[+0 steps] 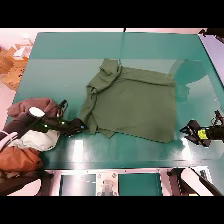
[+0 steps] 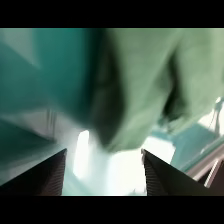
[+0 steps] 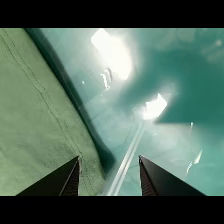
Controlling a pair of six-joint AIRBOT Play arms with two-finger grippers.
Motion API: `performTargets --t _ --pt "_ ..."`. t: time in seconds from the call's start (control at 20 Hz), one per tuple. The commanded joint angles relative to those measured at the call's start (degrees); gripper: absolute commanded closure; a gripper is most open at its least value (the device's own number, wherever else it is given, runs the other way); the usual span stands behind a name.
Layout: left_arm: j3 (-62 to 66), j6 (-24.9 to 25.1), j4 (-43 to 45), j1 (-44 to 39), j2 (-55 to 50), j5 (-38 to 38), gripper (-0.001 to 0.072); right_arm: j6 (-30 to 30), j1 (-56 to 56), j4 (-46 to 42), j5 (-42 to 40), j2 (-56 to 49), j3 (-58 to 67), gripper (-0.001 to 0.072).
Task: Fold the shirts.
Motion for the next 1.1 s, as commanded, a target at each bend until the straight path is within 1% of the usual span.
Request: performTargets --t 0.0,0.05,0.1,0.15,0.2,0.25,0.3,0.35,0.55,0.7,0.9,1.0,1.05 --pt "-1.64 -0.81 -3.89 -3.93 0.33 11.67 0.0161 0.13 -0.02 0.57 -0.22 0.07 -0.17 0.0286" --pt "-1.64 -0.28 -5.81 -3.93 0.33 12.85 0.027 0.13 -0.02 0.59 -0.28 0.07 -0.17 0.0286" --pt "-1.64 1.84 -7.54 -3.93 0.33 13.7 0.0408 0.13 -0.02 0.59 -0.28 0.07 -0.26 0.0286" --pt "-1.64 3.39 -7.98 -3.93 0.33 13.86 0.0507 0.15 -0.02 0.66 -0.22 0.07 -0.39 0.0286" --pt "-1.64 4.09 -7.89 -3.93 0.35 13.38 0.064 0.15 -0.02 0.66 -0.15 0.07 -0.48 0.0286" --pt "-1.46 4.17 -7.8 -3.93 0.42 12.9 0.0685 0.15 -0.02 0.63 0.26 0.07 -0.5 0.028" --pt "-0.74 4.2 -7.45 -3.85 0.52 12.41 0.0685 0.15 -0.02 0.63 1.16 0.07 -0.5 0.0222" --pt "0.72 4.2 -6.54 -3.04 0.52 11.15 0.0686 0.22 -0.02 0.61 2.29 0.07 -0.5 0.0205" --pt "7.28 4.2 -1.44 3.78 0.52 5.79 0.0686 1.42 0.02 1.22 4.2 0.07 -2.95 0.0205" --pt "8.28 5.73 -0.5 6.97 0.5 4.46 0.0685 1.14 0.04 6.19 3.56 0.04 -8.74 0.0206" --pt "8.28 6.71 -0.15 7.43 0.5 4.85 0.0685 -4.0 0.02 12.81 -0.48 -0.61 -12.83 0.0212" --pt "8.28 6.75 -0.13 7.43 0.5 4.83 0.0685 -7.54 0.04 16.22 -2.23 -1.6 -13.57 0.0218" --pt "8.28 6.75 -0.11 7.43 0.5 4.66 0.0685 -9.09 0.02 17.97 -3.26 -1.9 -13.64 0.0254"
